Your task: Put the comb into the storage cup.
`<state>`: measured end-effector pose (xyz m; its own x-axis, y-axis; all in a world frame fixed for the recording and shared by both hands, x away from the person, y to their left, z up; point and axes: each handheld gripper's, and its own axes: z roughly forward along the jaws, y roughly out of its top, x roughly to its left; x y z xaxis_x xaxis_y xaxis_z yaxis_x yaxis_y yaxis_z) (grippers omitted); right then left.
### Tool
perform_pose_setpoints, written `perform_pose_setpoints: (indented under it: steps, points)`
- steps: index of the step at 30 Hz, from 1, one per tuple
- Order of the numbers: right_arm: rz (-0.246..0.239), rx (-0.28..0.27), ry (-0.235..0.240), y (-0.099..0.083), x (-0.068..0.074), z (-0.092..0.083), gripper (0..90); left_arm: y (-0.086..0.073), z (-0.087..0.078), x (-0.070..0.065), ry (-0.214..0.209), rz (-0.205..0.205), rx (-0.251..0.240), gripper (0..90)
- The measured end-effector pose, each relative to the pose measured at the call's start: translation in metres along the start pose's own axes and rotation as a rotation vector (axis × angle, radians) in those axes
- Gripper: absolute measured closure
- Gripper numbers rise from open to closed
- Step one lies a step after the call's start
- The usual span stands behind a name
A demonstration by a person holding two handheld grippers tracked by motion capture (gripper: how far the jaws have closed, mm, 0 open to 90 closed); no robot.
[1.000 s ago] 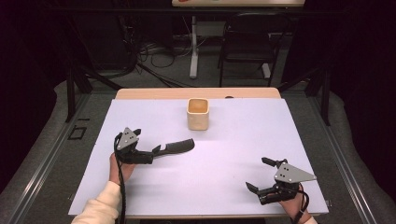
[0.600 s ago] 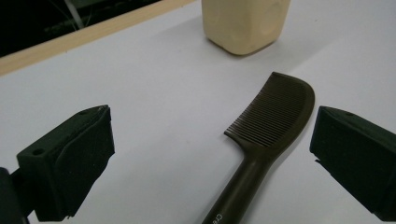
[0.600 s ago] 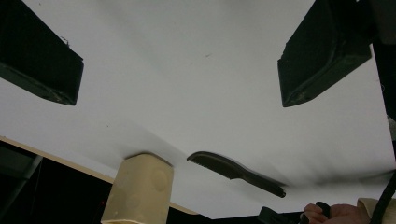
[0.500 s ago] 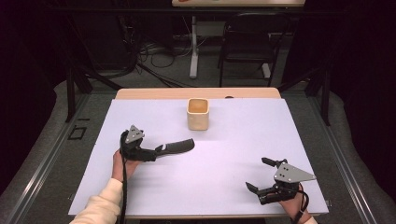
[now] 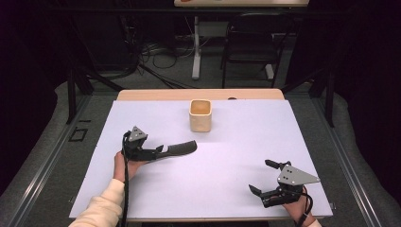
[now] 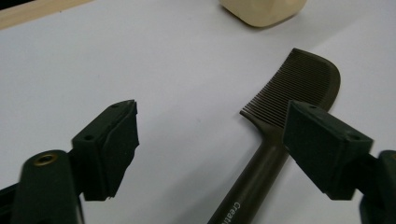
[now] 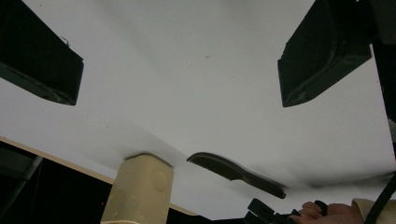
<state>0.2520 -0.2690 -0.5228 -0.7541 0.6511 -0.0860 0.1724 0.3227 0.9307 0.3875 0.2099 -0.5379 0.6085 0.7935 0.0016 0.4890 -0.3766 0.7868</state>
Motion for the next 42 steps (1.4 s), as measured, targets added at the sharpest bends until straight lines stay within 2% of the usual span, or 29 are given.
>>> perform_pose_setpoints:
  steps: [6, 9, 18, 23, 24, 26, 30, 42]
  points:
    - [0.000, 0.006, -0.001, 0.000, 0.000, -0.001, 0.0, -0.002, 0.000, 0.001, -0.019, 0.003, 0.027, 44.4]
    - [-0.001, 0.008, -0.002, 0.000, 0.000, -0.001, 0.0, -0.004, -0.002, 0.001, -0.027, 0.011, 0.063, 55.6]
    - [-0.001, 0.010, -0.003, 0.000, 0.000, -0.001, 0.0, -0.013, -0.007, 0.008, -0.025, -0.001, 0.138, 75.2]
    - [0.000, 0.009, -0.003, 0.000, 0.000, -0.001, 0.0, -0.015, -0.009, 0.009, -0.024, -0.014, 0.146, 83.6]
    - [0.000, 0.010, -0.003, 0.000, 0.000, -0.001, 0.0, -0.015, -0.011, 0.010, -0.021, -0.015, 0.146, 88.2]
    - [0.001, 0.010, -0.004, 0.000, 0.000, -0.001, 0.0, -0.015, -0.012, 0.010, -0.018, -0.021, 0.145, 89.9]
    - [0.001, 0.009, -0.004, 0.000, 0.000, -0.001, 0.0, -0.017, -0.013, 0.013, -0.007, -0.039, 0.172, 90.0]
    - [0.000, 0.010, -0.003, 0.000, 0.000, -0.001, 0.0, -0.019, -0.014, 0.013, -0.019, -0.039, 0.204, 90.0]
